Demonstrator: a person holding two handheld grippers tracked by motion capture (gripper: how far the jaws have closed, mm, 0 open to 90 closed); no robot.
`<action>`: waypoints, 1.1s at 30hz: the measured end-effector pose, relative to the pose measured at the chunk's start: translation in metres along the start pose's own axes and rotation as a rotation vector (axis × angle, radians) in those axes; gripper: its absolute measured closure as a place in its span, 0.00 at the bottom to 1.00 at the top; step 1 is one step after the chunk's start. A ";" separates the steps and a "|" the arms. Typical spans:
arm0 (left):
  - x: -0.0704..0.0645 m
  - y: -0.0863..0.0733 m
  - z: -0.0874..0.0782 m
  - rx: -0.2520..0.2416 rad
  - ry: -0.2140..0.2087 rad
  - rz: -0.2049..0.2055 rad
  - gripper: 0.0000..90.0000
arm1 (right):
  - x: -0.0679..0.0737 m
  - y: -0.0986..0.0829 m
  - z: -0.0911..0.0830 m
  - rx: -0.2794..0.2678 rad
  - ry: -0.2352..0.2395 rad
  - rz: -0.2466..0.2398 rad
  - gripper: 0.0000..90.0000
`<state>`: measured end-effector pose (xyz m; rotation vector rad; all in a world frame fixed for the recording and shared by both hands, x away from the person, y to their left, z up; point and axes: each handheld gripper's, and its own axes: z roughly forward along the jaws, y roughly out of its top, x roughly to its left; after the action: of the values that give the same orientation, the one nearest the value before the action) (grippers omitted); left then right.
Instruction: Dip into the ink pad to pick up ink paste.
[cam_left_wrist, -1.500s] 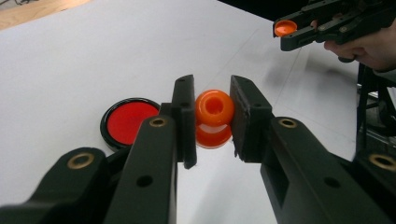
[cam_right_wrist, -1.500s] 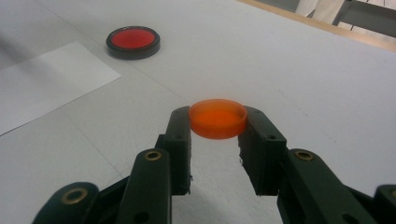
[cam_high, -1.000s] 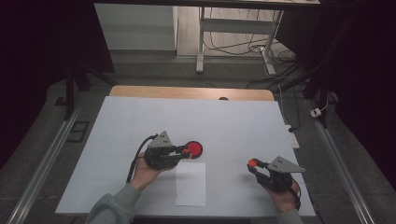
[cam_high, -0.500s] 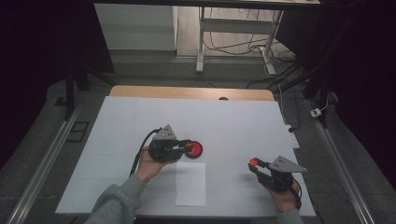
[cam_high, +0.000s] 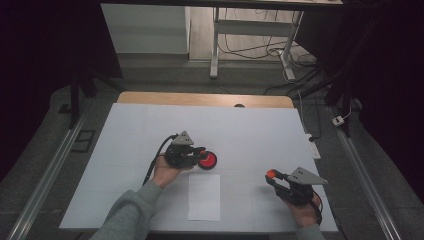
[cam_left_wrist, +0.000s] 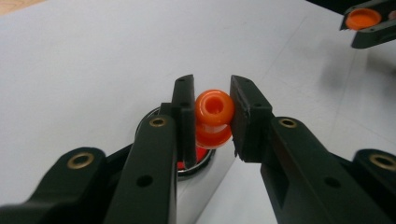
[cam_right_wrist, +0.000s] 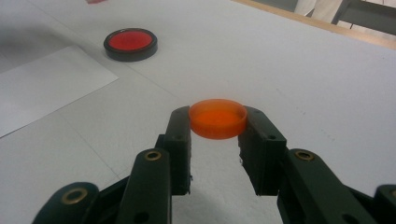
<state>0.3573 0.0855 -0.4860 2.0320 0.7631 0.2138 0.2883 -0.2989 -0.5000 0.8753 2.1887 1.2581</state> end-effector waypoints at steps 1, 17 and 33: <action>0.000 0.001 0.002 0.003 0.003 0.008 0.80 | 0.000 0.000 0.000 -0.001 0.000 -0.001 0.72; 0.016 0.003 0.019 0.039 0.028 0.000 0.80 | -0.001 0.001 0.003 0.001 0.003 -0.011 0.72; 0.016 0.000 0.032 0.086 0.024 -0.002 0.80 | 0.000 0.001 0.004 0.004 0.008 -0.013 0.72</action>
<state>0.3836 0.0719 -0.5065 2.1133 0.8013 0.2077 0.2910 -0.2961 -0.5011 0.8570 2.2004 1.2543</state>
